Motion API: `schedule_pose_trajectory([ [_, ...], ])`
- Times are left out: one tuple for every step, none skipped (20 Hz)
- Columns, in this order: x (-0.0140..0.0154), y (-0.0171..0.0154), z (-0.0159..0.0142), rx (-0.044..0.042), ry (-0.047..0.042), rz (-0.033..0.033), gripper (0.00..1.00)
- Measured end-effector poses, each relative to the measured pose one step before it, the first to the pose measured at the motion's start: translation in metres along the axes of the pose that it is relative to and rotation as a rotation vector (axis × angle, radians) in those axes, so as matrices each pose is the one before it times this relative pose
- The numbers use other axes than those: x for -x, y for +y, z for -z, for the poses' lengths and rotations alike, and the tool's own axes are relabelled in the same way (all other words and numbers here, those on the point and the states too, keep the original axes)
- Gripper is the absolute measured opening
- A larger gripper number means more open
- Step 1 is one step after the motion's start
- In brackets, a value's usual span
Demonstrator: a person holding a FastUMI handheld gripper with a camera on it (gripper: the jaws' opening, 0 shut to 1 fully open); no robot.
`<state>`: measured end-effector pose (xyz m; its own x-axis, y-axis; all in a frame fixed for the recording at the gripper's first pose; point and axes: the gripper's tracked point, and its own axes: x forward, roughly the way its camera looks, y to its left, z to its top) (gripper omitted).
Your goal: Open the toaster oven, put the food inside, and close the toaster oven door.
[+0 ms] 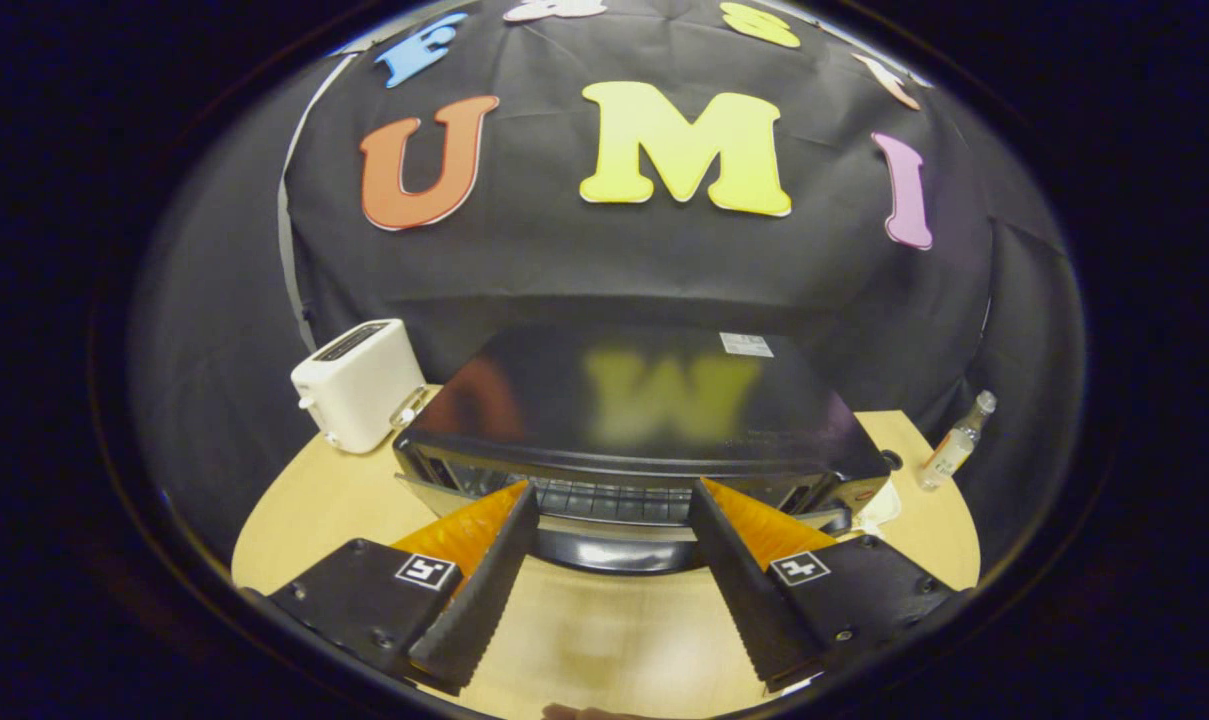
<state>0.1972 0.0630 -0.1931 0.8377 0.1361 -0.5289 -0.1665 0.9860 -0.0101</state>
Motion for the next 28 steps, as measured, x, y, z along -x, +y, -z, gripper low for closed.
schedule_pose_trajectory([
  [0.00877, 0.00181, 0.00953, 0.00738, -0.0093, -0.0006, 0.99],
  [0.00783, 0.00029, 0.00767, 0.00717, -0.00283, -0.00226, 0.99],
  [0.0091, -0.00071, 0.00996, 0.0011, -0.00284, -0.00264, 0.99],
  [0.00636, 0.00062, 0.00823, 0.00011, -0.00118, -0.00212, 0.99],
  [0.00232, 0.0008, 0.00827, 0.00249, 0.00095, -0.00326, 0.99],
  [0.00368, 0.00044, 0.00702, 0.00291, -0.00231, -0.00249, 0.99],
  [0.00322, 0.00161, 0.00901, 0.00592, 0.00136, -0.00222, 0.99],
  [0.00338, 0.00081, 0.00865, 0.00056, 0.00247, 0.00021, 0.99],
  [0.00359, 0.00108, 0.00904, -0.00099, 0.00263, 0.00043, 0.99],
  [0.00256, 0.00025, 0.00857, 0.00075, 0.00627, -0.00036, 0.99],
  [0.00141, 0.00158, 0.00924, -0.00143, -0.00007, -0.00116, 0.99],
  [0.00135, 0.00098, 0.00898, -0.00259, 0.00388, -0.00028, 0.99],
  [0.00057, 0.00067, 0.01099, 0.00091, 0.00567, -0.00063, 0.99],
  [-0.00006, 0.00052, 0.0095, -0.00101, 0.00936, 0.00037, 0.99],
  [-0.00021, 0.00092, 0.00905, 0.00348, 0.00827, 0.00026, 0.99],
  [-0.00043, 0.00039, 0.00585, 0.00411, 0.00191, 0.00006, 0.99],
  [-0.00095, 0.00022, 0.00547, -0.0046, -0.00512, 0.00219, 1.0],
  [-0.00097, 0.00049, 0.00531, -0.01517, -0.00632, 0.00519, 1.0],
  [-0.00078, -0.00015, 0.00888, -0.00965, 0.00161, 0.00814, 1.0],
  [-0.00171, 0.00084, 0.00716, 0.0005, 0.00765, 0.00796, 1.0],
  [-0.00358, 0.00099, 0.00719, 0.00465, 0.0111, 0.00667, 1.0],
  [-0.00343, 0.00029, 0.00517, 0.00025, 0.01256, 0.00325, 1.0],
  [-0.00309, 0.00025, 0.00742, -0.00521, 0.01735, 0.00047, 0.99],
  [-0.00205, 0.00025, 0.00539, -0.00882, 0.01759, -0.00075, 0.99],
  [-0.00049, 0.0006, 0.00055, -0.00452, 0.00535, -0.0018, 1.0],
  [0.002, 0.00059, -0.00367, 0.00455, -0.00529, 0.00006, 1.0],
  [0.00019, -0.00027, -0.00152, 0.00293, -0.00193, 0.00096, 1.0],
  [-0.00081, -0.00011, 0.00069, 0.00412, 0.00984, 0.00036, 1.0],
])
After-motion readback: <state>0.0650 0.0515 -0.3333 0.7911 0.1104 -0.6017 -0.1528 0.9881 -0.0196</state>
